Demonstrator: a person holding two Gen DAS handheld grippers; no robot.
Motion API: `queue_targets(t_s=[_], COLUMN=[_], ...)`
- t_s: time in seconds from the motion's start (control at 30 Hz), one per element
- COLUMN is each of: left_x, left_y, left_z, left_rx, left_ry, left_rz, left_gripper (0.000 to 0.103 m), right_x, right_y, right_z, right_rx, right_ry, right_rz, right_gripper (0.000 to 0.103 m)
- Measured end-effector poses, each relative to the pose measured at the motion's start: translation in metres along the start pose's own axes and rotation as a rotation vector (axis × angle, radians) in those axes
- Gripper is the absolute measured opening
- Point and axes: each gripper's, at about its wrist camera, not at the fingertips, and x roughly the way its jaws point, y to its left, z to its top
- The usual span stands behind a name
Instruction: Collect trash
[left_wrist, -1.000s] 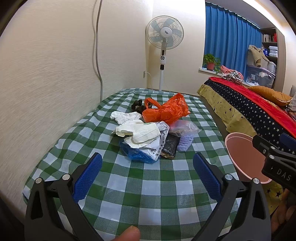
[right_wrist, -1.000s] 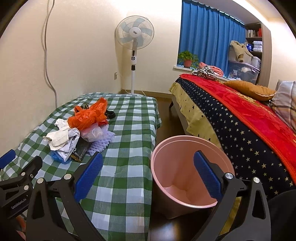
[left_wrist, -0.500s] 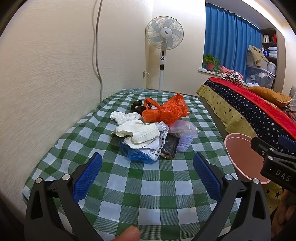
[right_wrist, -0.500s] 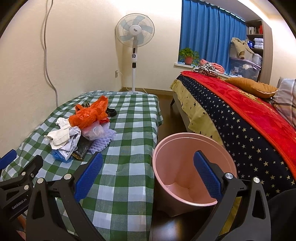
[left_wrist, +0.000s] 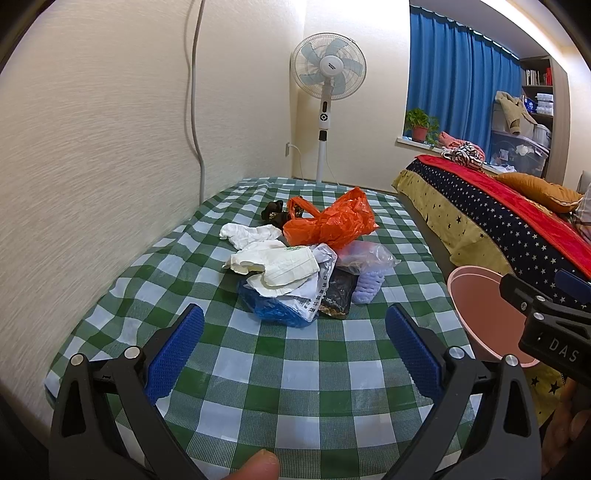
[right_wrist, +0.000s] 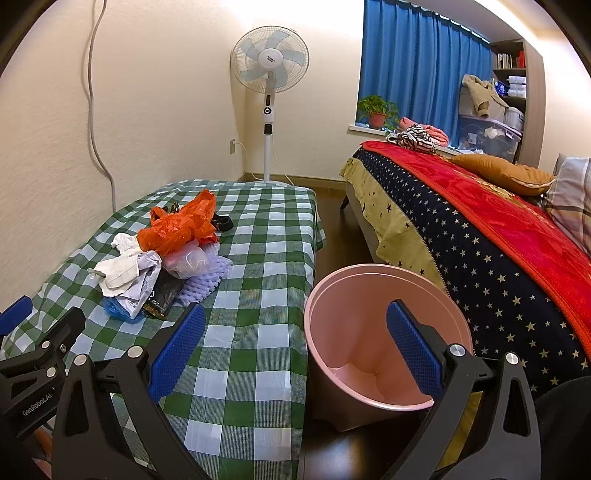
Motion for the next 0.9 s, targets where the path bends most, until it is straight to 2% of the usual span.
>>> queue_targets(t_s=[0.9], left_x=[-0.0013], left_y=[-0.0008], left_z=[0.0006], left_rx=[-0.002], left_ry=[-0.002], left_rz=[-0.001], left_gripper=[0.095], right_x=[0.0001], right_y=[0.0007], right_z=[0.0], right_rx=[0.007], right_ry=[0.007], right_rz=[0.005], right_gripper=[0.096])
